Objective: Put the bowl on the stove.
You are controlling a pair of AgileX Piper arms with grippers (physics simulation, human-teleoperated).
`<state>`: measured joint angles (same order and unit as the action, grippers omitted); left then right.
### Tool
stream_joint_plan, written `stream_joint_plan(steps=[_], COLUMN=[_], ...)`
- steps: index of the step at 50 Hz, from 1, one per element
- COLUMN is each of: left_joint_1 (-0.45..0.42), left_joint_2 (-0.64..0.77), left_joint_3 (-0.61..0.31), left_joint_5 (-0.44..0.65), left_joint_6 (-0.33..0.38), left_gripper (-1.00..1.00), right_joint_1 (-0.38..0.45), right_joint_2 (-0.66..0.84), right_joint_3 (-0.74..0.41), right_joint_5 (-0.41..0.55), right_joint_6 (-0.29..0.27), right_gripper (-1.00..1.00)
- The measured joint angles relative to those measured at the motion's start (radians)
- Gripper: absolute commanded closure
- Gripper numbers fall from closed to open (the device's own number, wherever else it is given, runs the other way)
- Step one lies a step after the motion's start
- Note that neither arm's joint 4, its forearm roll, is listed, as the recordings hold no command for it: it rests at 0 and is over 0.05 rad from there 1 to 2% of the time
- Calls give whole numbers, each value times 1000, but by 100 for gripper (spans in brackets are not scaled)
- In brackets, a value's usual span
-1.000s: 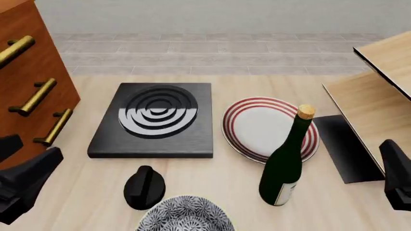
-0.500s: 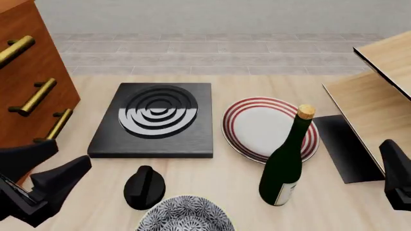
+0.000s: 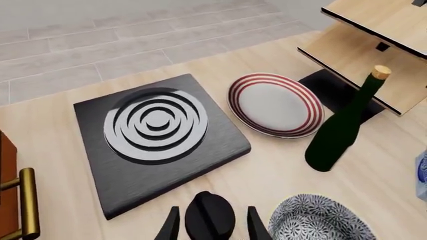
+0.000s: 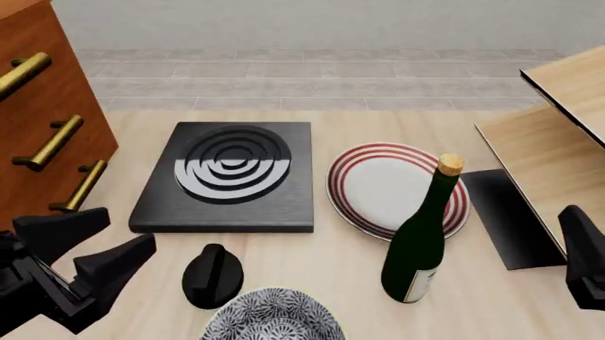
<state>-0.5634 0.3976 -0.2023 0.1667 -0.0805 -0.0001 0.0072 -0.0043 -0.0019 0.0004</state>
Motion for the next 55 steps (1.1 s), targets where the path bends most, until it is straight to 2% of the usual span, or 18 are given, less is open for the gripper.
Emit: stream_joint_plan(steps=[19, 35, 55], left_joint_1=[-24, -94, -200], left_joint_2=[-4, 20, 184], left_joint_3=[-12, -18, -19], left_joint_5=[33, 40, -98], left_joint_6=[12, -26, -77], left_gripper=[-100, -100, -100], right_joint_1=[0, 0, 0], right_joint_2=[0, 0, 0], right_joint_3=[0, 0, 0], right_joint_5=[0, 0, 0], right_joint_6=[0, 0, 0], right_gripper=[-100, -100, -100])
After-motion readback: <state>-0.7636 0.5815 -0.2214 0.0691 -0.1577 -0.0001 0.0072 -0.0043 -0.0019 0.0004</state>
